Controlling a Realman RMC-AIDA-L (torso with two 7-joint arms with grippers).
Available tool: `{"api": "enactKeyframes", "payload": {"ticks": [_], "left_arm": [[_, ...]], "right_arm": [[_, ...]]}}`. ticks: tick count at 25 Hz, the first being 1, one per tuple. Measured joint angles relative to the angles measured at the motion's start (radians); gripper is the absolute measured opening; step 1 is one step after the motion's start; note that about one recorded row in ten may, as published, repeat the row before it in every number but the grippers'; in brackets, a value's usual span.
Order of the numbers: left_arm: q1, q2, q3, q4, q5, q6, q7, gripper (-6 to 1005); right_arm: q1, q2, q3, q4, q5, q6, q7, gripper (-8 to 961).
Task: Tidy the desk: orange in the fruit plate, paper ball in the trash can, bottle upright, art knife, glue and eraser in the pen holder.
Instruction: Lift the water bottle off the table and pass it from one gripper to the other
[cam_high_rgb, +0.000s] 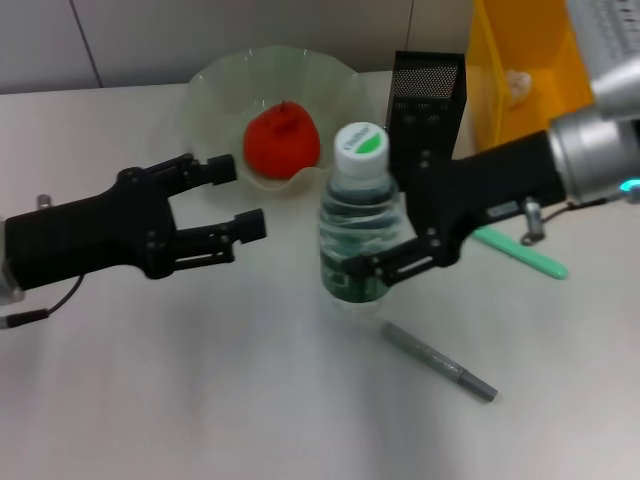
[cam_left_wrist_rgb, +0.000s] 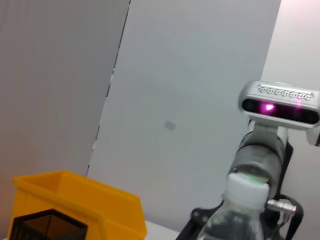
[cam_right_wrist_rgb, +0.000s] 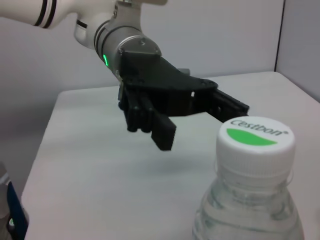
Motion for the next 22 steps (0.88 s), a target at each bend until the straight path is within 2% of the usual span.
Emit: {"api": "enactKeyframes", "payload": {"ticks": [4, 10, 22], "left_arm": [[-0.044, -0.004, 0.003, -0.036, -0.002, -0.002, -0.002, 740], [-0.061, -0.005, 0.0, -0.045, -0.017, -0.007, -0.005, 738], [-0.094, -0.006, 0.032, -0.07, -0.032, -0.007, 0.014, 732]], "right_arm": [[0.065, 0.0, -0.02, 0.101, -0.003, 0.06, -0.043, 770], [0.102, 0.001, -0.072, 0.184, -0.004, 0.135, -0.09, 770], [0.161, 0.002, -0.077, 0.288, 0.002, 0.191, -0.147, 769]]}}
